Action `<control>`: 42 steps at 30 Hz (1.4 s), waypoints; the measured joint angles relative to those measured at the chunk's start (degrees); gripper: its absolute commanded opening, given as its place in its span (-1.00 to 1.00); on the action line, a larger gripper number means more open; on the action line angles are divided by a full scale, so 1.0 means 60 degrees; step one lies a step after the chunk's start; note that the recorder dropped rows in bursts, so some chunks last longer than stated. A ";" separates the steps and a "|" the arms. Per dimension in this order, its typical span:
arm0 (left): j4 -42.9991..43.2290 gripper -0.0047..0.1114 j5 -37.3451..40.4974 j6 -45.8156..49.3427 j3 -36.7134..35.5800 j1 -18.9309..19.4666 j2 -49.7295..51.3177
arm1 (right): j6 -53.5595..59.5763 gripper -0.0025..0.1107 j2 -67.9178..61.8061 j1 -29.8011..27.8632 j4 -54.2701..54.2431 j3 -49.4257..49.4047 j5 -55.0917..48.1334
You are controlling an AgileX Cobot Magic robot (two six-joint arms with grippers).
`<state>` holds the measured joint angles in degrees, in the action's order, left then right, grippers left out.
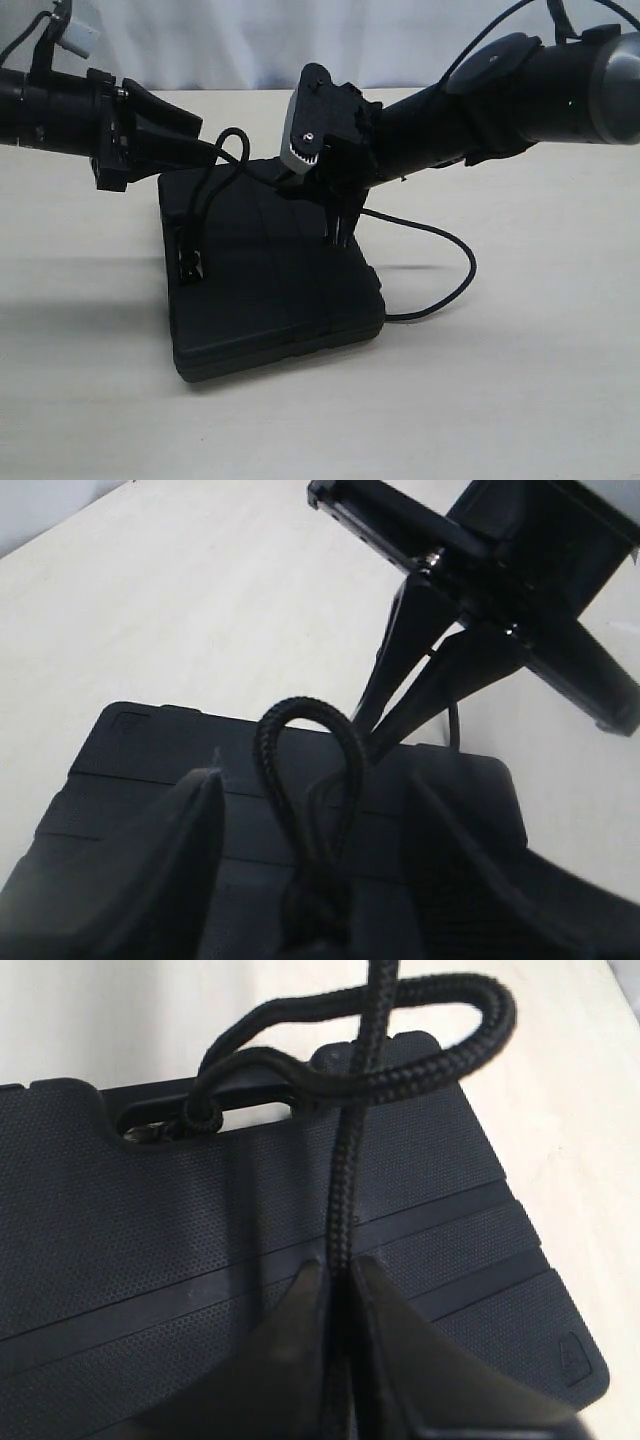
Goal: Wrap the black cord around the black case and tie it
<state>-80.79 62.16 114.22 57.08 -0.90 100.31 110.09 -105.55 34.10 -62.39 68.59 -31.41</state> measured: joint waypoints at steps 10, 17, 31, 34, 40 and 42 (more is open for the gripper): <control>0.0108 -0.92 -0.0362 0.0076 0.0000 0.0000 0.0000 | 0.0000 -0.88 0.0000 0.0000 -0.0113 0.0000 0.0000; 0.0126 -0.92 -0.0182 0.0149 0.0000 0.0000 0.0000 | -0.0056 -0.55 0.0000 0.0000 -0.0135 0.0000 0.0000; 0.0211 -0.92 -0.0793 0.0171 0.0000 0.0000 -0.1582 | -0.1811 0.49 0.1304 0.0000 -0.0214 0.0000 0.0060; 0.0211 -0.92 -0.0823 0.0067 0.0000 0.0000 -0.1877 | -0.2183 0.49 0.1530 0.0000 -0.0213 0.0000 0.0039; 0.0080 -0.92 -0.0937 -0.0085 0.0025 -0.0011 -0.2561 | -0.2584 0.49 0.2015 0.0000 -0.0020 0.0000 0.0027; 0.0080 -0.92 -0.1032 -0.0353 0.0202 -0.0011 -0.2793 | -0.2982 0.48 0.2161 0.0000 0.0303 0.0000 0.0069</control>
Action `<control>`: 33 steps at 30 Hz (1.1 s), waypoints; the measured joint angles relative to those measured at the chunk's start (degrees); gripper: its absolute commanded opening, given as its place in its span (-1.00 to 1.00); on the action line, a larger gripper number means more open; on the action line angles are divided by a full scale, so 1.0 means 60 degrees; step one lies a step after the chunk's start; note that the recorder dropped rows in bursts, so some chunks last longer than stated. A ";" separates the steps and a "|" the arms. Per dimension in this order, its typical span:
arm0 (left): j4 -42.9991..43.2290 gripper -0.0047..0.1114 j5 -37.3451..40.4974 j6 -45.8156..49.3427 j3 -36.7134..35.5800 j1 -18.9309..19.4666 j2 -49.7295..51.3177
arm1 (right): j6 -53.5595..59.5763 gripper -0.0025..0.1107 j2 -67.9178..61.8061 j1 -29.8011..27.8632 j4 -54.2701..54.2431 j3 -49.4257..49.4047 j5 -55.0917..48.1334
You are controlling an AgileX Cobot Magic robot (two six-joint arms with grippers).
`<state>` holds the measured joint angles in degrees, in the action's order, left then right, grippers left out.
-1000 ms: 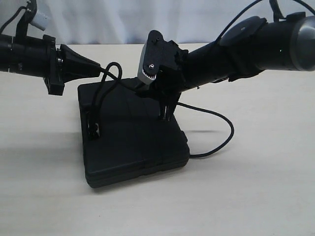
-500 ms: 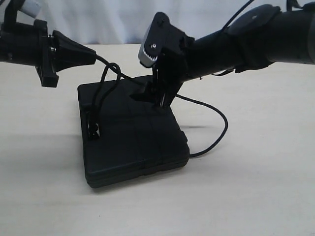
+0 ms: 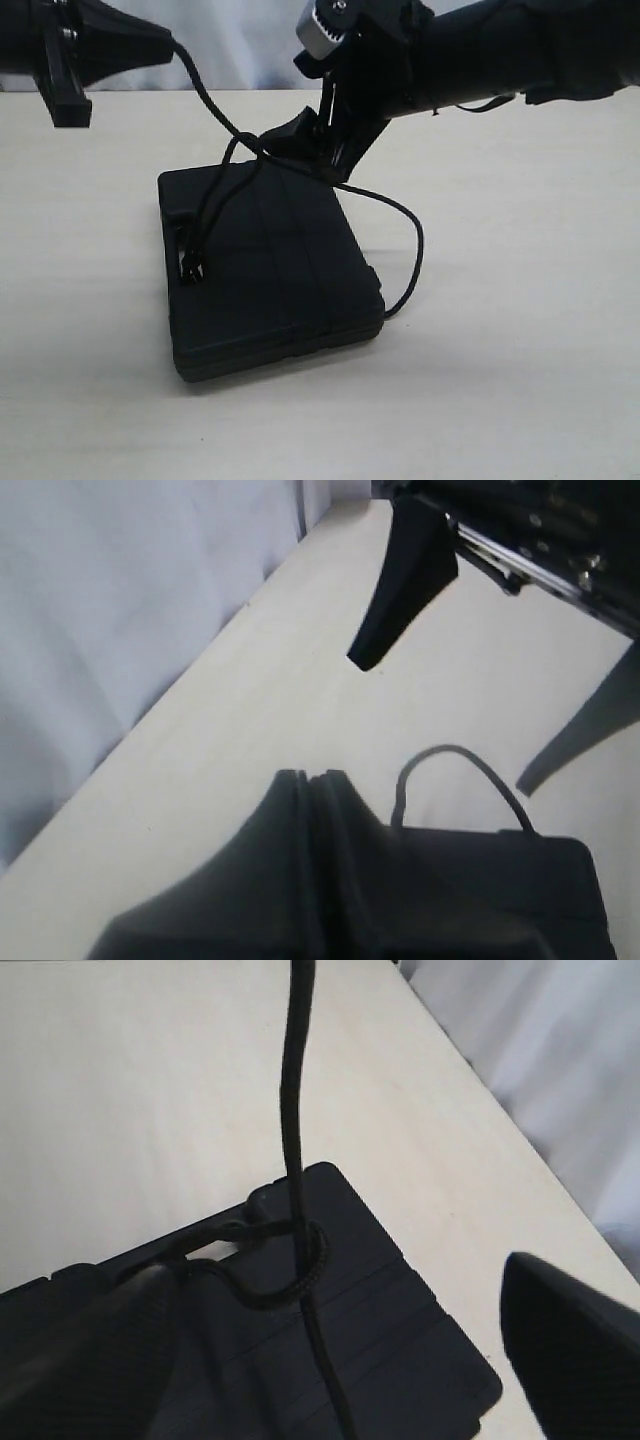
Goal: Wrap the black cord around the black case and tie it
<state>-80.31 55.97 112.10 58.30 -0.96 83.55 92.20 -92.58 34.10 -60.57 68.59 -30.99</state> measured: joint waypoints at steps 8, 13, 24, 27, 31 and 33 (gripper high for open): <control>-0.0074 -0.92 -0.0990 -0.0902 0.0794 0.0000 -0.0982 | -0.2967 0.48 0.0286 -0.0601 0.2198 0.0000 0.0066; -0.0132 -0.92 -0.1787 -0.1109 0.1145 0.0000 -0.1220 | -0.4528 0.48 0.0286 -0.1137 0.3431 0.0000 -0.0234; -0.0623 -0.92 -0.2239 -0.1393 0.2555 -0.0465 -0.1220 | -0.5692 0.48 0.0286 -0.1480 0.4439 0.0000 -0.0875; -0.0514 -0.92 -0.2449 -0.1393 0.2927 -0.0509 -0.1168 | -0.5713 0.48 0.0286 -0.1480 0.4478 0.0000 -0.0875; -0.0447 -0.92 -0.2768 -0.1683 0.3371 -0.0509 -0.1136 | -0.5713 0.48 0.0286 -0.1496 0.4590 0.0000 -0.0887; -0.0470 -0.92 -0.2895 -0.1745 0.3433 -0.0509 -0.1136 | -0.5713 0.48 0.0286 -0.1496 0.4610 0.0000 -0.0887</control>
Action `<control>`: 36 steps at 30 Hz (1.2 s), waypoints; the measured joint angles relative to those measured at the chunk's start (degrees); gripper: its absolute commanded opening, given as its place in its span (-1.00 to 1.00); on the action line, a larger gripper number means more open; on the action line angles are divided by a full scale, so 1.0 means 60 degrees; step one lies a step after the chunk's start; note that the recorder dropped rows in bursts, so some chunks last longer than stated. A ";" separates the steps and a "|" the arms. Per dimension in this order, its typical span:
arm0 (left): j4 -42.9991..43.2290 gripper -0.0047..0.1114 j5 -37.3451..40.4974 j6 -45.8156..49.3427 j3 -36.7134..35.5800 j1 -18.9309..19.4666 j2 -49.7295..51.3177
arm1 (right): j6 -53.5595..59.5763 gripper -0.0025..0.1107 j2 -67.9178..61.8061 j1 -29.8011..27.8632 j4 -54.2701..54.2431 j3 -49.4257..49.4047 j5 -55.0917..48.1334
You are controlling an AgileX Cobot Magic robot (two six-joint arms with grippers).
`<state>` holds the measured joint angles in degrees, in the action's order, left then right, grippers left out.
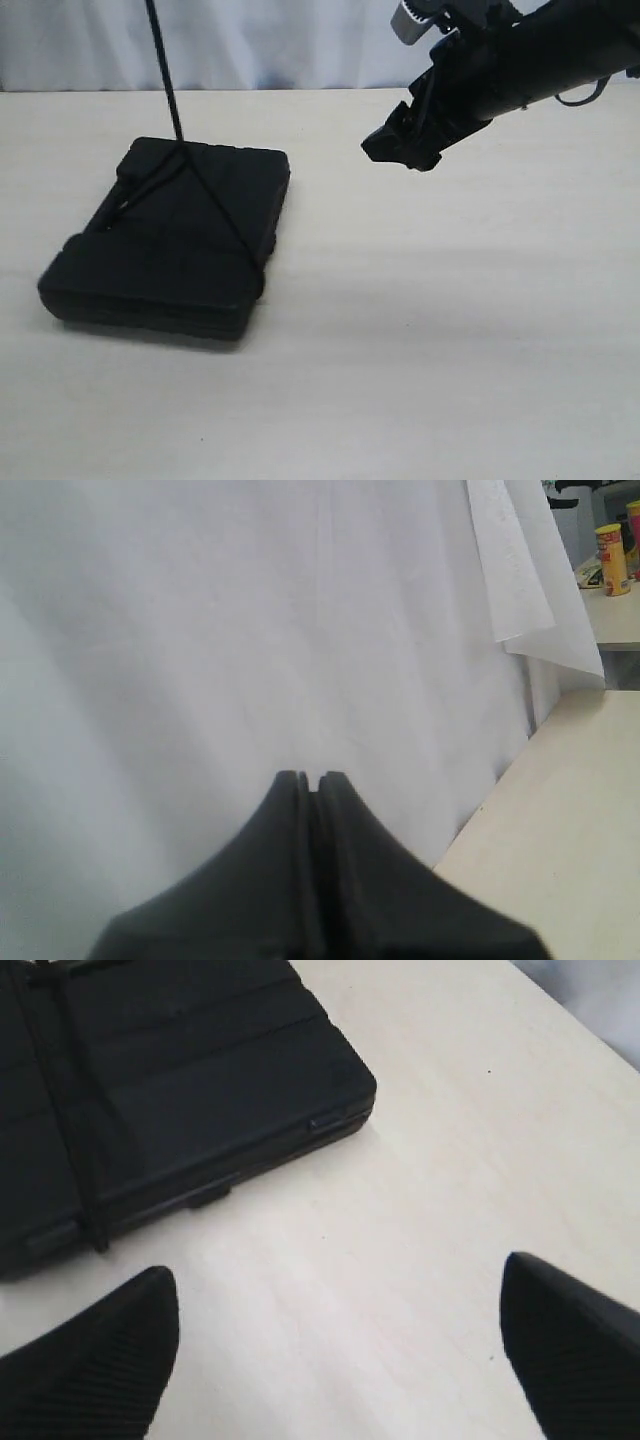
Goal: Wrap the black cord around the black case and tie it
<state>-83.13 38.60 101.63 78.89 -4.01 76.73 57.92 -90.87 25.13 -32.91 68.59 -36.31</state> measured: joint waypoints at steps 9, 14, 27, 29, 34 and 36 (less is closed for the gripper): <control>-0.0182 -0.92 0.0174 -0.0221 0.0015 -0.0309 0.0148 | -0.0075 0.48 0.0000 0.0000 0.0015 0.0000 -0.0085; -0.0185 -0.92 -0.0392 -0.0221 0.0015 -0.1101 0.0205 | -0.0116 0.48 0.0000 0.0000 0.0015 0.0000 -0.0160; -0.0396 -0.92 -0.0708 -0.0203 0.0015 -0.2129 0.0227 | 0.0139 0.48 0.0000 0.0000 -0.1339 0.0000 -0.0231; -0.0396 -0.92 -0.0708 -0.0203 0.0015 -0.2327 0.0241 | 0.0183 0.48 0.0000 0.0000 -0.1380 0.0000 -0.0231; -0.0396 -0.92 -0.0731 -0.0203 0.0015 -0.2800 0.0304 | 0.0199 0.48 0.0000 0.0000 -0.1378 0.0000 -0.0231; -0.0413 -0.92 -0.0776 -0.0203 0.0015 -0.2914 0.0304 | 0.0199 0.48 0.0000 0.0000 -0.1378 0.0000 -0.0231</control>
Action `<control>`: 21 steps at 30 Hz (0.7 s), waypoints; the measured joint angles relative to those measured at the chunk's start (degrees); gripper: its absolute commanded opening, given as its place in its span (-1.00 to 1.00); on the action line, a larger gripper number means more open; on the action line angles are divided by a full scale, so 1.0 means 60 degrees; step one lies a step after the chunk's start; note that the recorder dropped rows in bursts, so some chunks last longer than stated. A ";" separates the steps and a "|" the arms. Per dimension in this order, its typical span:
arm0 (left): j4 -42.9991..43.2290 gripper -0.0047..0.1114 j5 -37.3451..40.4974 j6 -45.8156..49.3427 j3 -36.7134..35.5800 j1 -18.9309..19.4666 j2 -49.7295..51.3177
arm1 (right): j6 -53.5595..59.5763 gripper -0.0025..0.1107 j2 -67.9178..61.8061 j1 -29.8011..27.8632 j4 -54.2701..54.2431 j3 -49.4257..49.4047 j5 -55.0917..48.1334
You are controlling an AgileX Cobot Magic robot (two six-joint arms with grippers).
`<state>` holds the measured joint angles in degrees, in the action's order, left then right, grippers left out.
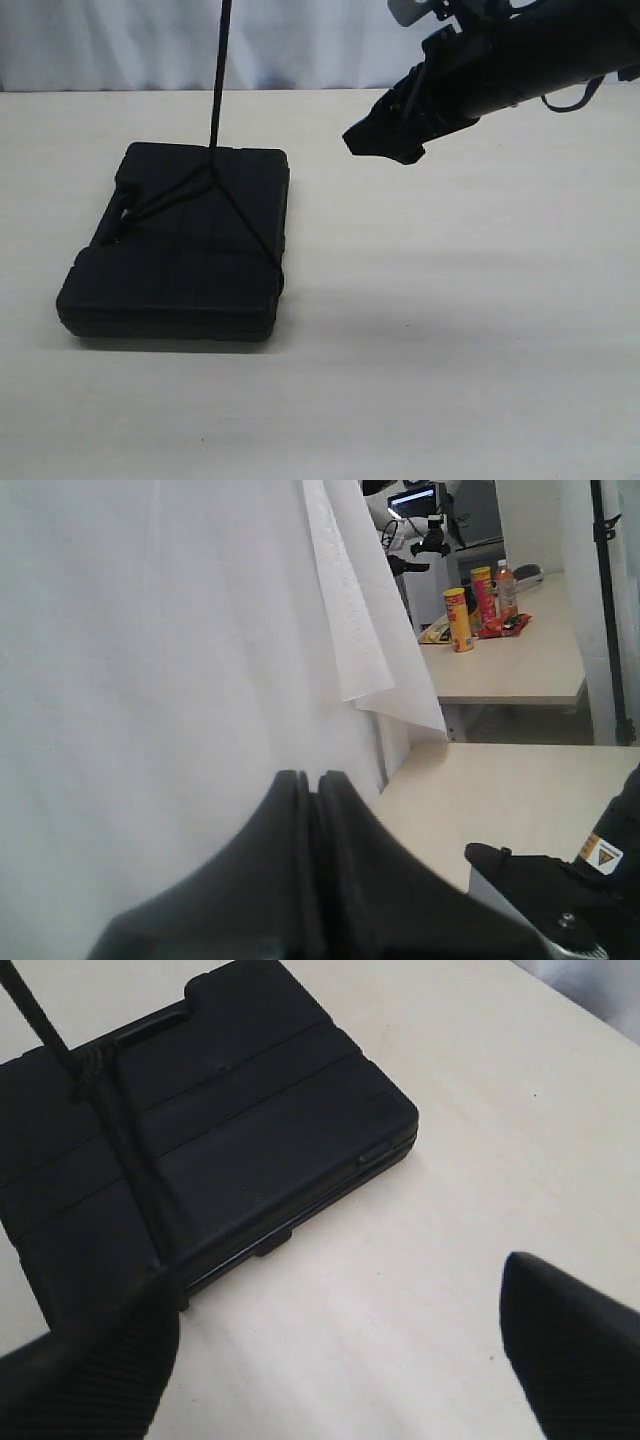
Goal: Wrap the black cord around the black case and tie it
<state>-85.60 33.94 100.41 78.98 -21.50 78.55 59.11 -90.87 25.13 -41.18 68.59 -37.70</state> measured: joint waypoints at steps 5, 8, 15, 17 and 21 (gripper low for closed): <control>0.0000 -0.92 -0.0044 0.0001 0.0000 -0.0013 0.0000 | 0.0000 0.48 0.0000 0.0000 0.0000 0.0000 -0.0018; 0.0237 -0.84 -0.0043 -0.0279 0.0062 -0.0013 0.0000 | 0.0000 0.48 0.0000 0.0000 0.0000 0.0000 -0.0061; 0.2226 -0.50 0.0386 -0.2033 0.0110 -0.0013 0.0000 | 0.0000 0.48 0.0000 0.0000 0.0000 0.0000 -0.0102; 0.2626 -0.46 0.0593 -0.2515 0.0110 -0.0013 0.0038 | 0.0000 0.48 0.0000 0.0000 0.0000 0.0000 -0.0122; 0.2849 -0.42 0.1377 -0.2854 0.0110 -0.0013 0.0344 | 0.0000 0.48 0.0000 0.0000 0.0000 0.0000 -0.0246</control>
<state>-68.51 42.21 83.29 79.65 -21.58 80.62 59.11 -90.87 25.13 -41.18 68.59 -39.17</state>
